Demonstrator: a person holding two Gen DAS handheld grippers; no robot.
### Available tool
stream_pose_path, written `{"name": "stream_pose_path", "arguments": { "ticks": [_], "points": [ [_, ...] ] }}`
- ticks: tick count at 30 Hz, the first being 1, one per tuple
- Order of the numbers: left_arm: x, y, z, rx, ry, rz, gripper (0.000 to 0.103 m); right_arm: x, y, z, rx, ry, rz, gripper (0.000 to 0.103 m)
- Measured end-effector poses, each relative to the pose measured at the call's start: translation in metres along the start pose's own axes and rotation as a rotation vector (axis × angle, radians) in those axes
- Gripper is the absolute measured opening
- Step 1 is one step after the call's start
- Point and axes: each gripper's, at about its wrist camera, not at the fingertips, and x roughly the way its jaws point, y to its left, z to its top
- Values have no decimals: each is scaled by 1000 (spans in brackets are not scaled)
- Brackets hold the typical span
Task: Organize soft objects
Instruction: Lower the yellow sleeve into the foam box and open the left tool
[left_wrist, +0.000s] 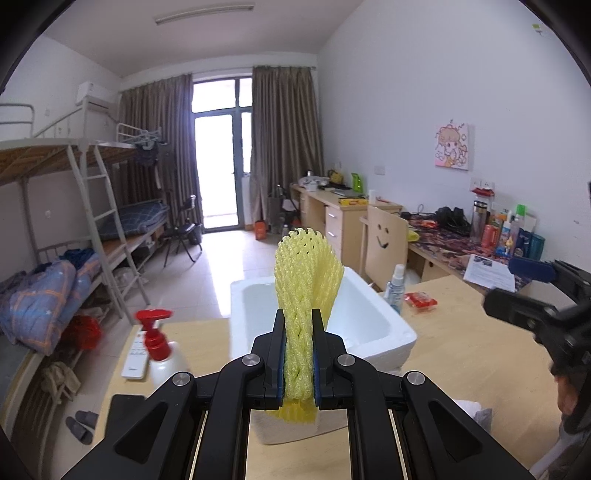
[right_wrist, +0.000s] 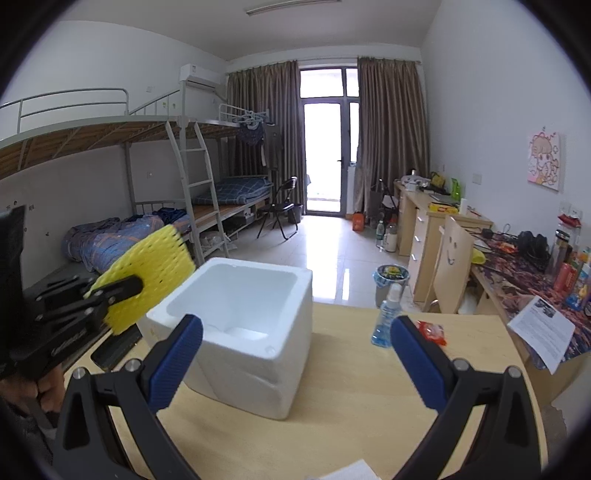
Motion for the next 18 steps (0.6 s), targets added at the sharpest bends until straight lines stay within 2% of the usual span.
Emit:
{"name": "stream_pose_path", "arguments": {
  "ticks": [8,18],
  "points": [
    [22,-10,8,15,28,-35,11,-15,-17,-13,27,-7,-49,103],
    [51,-8,14,0,78,-28,11,-24,-35,-23,52,-8,-104,103]
  ]
}}
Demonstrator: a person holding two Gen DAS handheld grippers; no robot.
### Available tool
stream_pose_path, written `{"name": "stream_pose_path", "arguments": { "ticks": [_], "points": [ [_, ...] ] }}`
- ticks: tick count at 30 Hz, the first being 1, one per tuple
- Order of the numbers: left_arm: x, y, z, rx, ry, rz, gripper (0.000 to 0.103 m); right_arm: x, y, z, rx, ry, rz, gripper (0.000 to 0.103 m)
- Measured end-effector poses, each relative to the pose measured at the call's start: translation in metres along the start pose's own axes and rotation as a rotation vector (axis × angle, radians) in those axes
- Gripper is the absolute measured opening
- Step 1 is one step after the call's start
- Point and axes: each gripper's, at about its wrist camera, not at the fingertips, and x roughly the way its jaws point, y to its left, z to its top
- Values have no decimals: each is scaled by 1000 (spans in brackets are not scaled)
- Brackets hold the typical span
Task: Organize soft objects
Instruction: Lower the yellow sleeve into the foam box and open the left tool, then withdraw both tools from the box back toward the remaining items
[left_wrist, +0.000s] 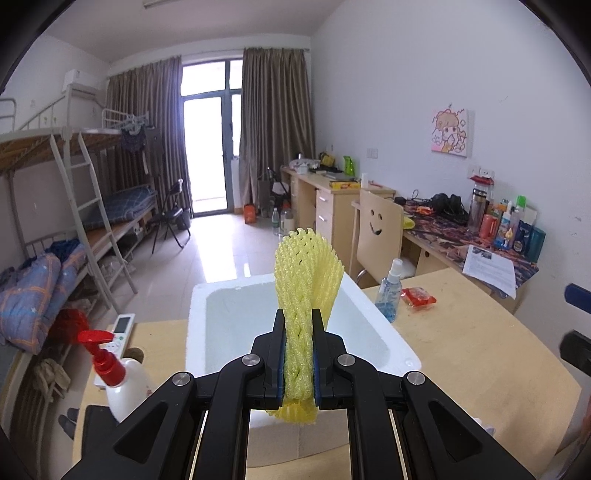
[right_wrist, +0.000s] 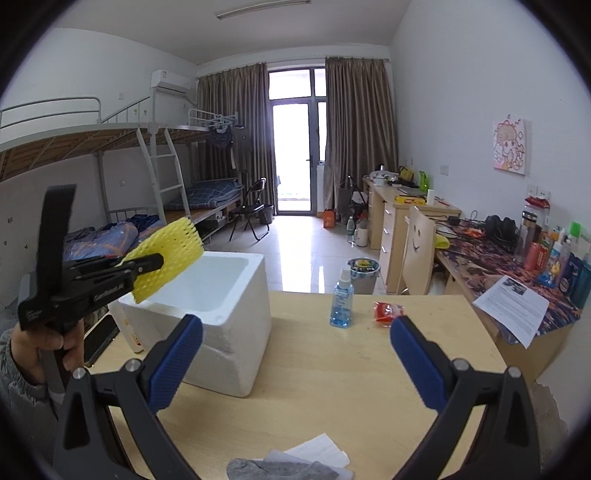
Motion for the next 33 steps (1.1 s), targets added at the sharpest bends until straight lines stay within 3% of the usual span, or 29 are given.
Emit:
{"name": "stream_pose_path", "arguments": {
  "ticks": [10,12,14,17,19,23,33],
  "points": [
    [16,0,2,-12,33,-11,15,-4,-7,-9,21,4,-15,103],
    [17,0,2,-13,30,-10,25,-5,-8,-10,26,2,-18,103],
    [17,1,3,-26,22,-11,53,-5,-10,-12,30,0,-17,103],
    [17,2,4,-39,13,-8,76,-5,-12,-14,34,3,-17,103],
    [17,1,4,-39,2,3,86,-4,-14,-15,36,6,-20,103],
    [12,-1,3,-34,-16,25,96,-3,-17,-15,45,6,-16,103],
    [-29,-10,1,-27,-73,10,102,-13,-14,-15,41,-17,-5,103]
  ]
}}
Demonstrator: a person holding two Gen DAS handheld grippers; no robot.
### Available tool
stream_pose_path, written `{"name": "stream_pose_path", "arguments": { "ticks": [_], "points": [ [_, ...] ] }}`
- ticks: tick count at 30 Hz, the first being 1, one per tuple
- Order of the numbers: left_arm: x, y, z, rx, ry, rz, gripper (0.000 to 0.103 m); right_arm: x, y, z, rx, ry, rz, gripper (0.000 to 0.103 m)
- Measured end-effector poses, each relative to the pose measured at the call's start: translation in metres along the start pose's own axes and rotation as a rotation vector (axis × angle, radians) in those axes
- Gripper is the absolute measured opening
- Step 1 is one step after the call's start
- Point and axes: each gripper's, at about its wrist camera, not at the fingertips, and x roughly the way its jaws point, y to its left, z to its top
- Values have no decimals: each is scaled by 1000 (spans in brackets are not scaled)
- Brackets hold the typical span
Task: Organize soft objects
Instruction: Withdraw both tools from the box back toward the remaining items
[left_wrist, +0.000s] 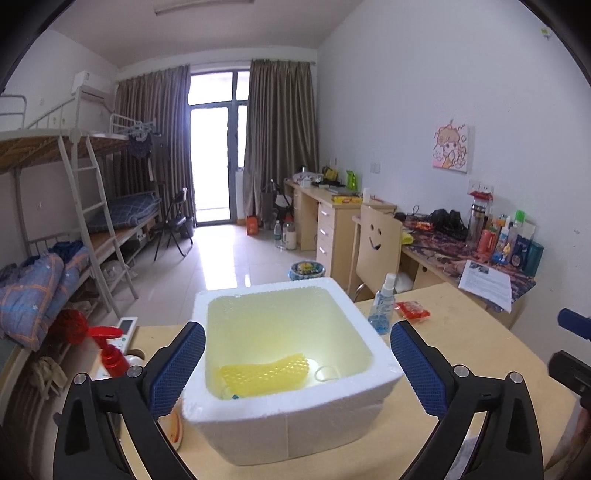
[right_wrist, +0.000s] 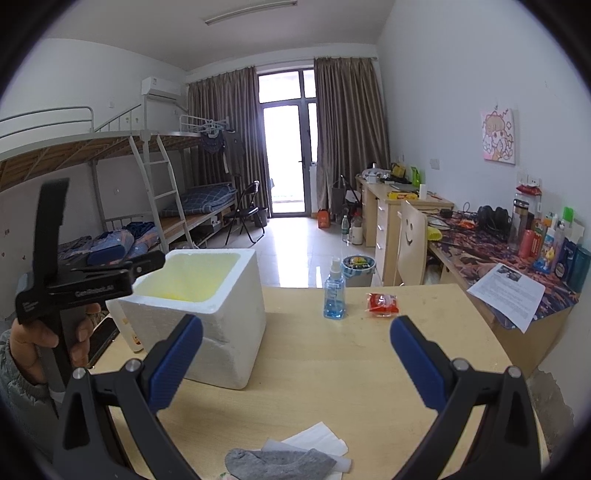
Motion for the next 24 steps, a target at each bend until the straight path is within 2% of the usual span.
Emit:
{"name": "stream_pose_path", "arguments": {
  "ticks": [6,24],
  "points": [
    [-36,0,-2,-12,-37,-28,102,-14,5,-1,-8,-17,12,103],
    [-141,-22,-22,28,-183,3,102,-89,32,-11,-52,-106,34,103]
  ]
}}
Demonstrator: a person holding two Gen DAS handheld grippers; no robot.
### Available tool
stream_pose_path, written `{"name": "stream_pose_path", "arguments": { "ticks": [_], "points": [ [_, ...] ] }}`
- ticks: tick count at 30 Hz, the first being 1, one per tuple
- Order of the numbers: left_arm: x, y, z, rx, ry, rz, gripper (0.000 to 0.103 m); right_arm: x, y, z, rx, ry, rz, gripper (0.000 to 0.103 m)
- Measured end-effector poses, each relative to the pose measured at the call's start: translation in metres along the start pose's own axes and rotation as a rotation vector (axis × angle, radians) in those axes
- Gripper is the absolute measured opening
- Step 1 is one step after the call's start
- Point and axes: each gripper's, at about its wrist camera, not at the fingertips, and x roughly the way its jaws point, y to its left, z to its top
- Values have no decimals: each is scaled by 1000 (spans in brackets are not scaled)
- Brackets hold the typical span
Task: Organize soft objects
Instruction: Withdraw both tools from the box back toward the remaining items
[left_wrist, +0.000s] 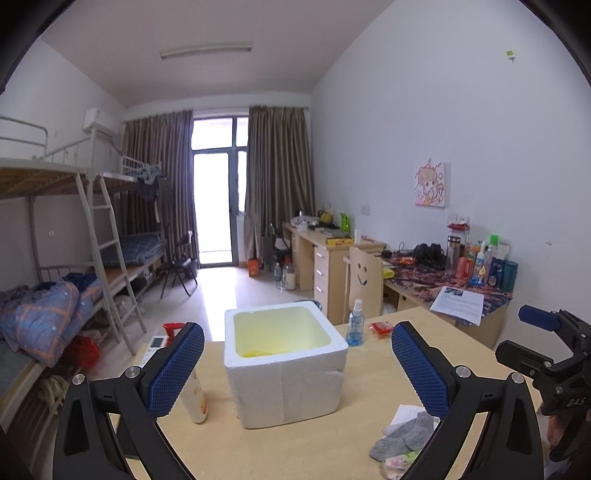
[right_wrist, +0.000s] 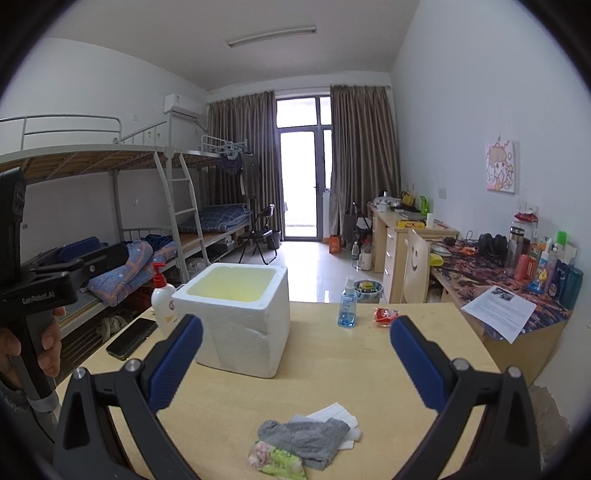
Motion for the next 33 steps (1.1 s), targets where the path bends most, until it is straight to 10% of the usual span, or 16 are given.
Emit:
{"name": "stream_pose_path", "arguments": {
  "ticks": [33],
  "points": [
    [-83,-41,-65,3,-83,-110,102,-77,5,-66,39,-80,-13,103]
  ]
}}
